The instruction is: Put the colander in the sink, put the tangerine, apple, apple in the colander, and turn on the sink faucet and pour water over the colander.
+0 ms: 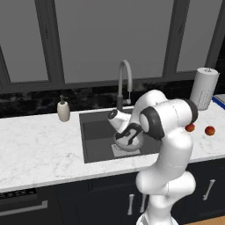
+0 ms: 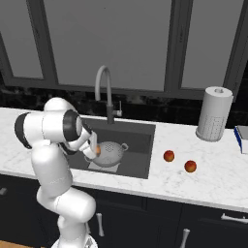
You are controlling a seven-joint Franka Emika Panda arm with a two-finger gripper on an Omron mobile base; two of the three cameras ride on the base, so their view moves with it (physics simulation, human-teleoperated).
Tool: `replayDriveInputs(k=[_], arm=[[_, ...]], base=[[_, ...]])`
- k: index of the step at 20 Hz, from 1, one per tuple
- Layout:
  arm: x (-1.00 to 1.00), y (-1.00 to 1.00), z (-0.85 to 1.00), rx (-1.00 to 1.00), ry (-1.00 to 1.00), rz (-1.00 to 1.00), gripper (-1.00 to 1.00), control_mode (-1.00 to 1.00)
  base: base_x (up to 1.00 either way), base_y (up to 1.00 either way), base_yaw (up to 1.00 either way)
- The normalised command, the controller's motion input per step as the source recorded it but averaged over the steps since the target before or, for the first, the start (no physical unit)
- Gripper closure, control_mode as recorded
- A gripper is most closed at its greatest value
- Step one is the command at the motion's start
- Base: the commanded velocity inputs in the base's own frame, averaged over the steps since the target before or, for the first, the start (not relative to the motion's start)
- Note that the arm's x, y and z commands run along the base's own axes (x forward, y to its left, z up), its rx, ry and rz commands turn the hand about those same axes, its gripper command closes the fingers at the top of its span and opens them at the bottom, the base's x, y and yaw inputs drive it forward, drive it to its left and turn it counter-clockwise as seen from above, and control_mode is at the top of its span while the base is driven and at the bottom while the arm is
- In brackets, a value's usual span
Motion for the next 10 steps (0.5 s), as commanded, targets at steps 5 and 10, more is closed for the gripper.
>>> replayDriveInputs(k=[5,10], arm=[[0.38,0.00,-0.48,0.00,0.00,0.00,1.00,-1.00],[0.35,0.00,-0.52,0.00,0.00,0.00,1.00,-1.00]], base=[[0.00,0.00,0.00],[0.00,0.00,0.00]])
